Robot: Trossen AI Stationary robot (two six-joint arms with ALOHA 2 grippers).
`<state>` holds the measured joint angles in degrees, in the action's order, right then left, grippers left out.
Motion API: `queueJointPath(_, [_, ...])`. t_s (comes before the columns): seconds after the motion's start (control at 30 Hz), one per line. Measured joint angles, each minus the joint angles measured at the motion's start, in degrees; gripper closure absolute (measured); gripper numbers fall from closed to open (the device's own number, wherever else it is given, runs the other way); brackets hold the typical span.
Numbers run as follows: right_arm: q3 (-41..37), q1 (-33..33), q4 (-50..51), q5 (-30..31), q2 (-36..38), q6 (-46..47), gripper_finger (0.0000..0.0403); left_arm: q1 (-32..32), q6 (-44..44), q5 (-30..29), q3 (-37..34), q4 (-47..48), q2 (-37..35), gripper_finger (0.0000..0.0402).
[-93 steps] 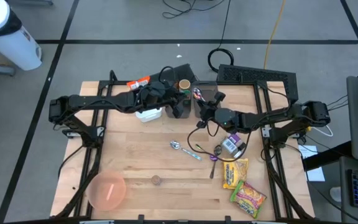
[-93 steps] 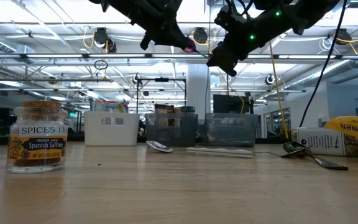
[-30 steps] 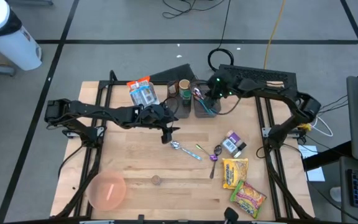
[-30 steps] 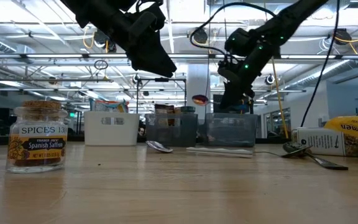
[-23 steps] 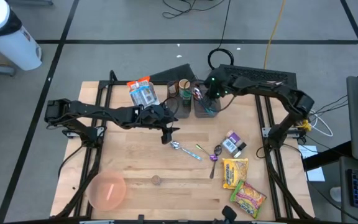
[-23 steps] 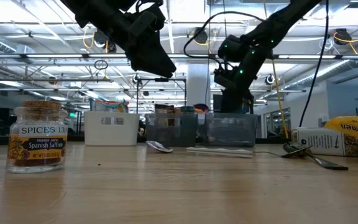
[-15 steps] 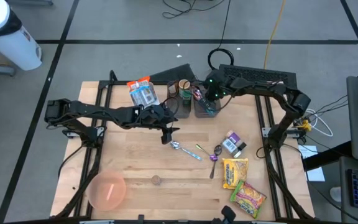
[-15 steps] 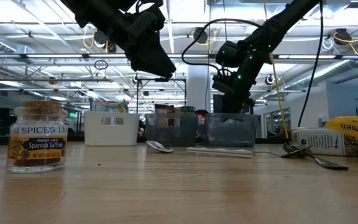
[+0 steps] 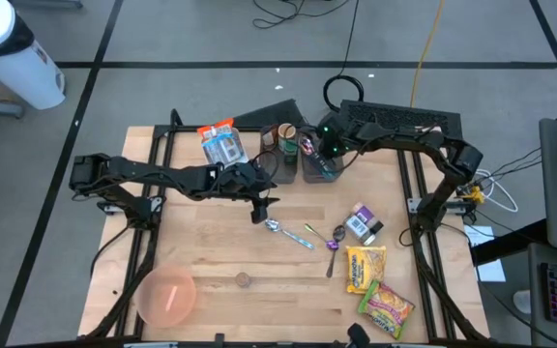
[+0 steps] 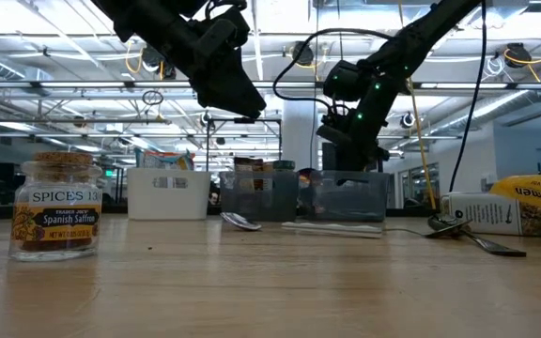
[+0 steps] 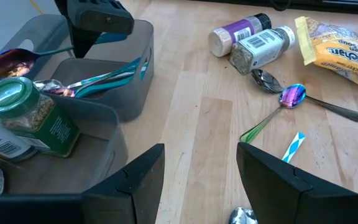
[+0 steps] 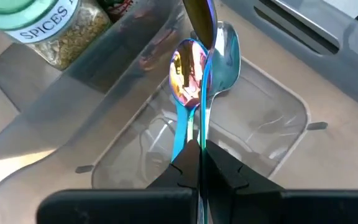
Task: Pick & Place Food Item
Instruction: Put the left purple spoon into the right black bin
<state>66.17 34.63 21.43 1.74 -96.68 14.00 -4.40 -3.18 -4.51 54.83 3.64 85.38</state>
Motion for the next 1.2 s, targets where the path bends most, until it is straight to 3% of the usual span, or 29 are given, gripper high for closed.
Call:
queueJointPath(0.67, [0.0,-0.84,2.32,1.42,-0.15,3.99,0.0403,0.0,-0.56,0.02,-0.04,-0.83,3.45,0.0192])
queueJointPath(1.2, [0.0,-0.52,-0.35,-0.65,-7.62,3.49,0.0403,0.04,-1.54,3.08,-0.04,-3.39,5.42,0.0192])
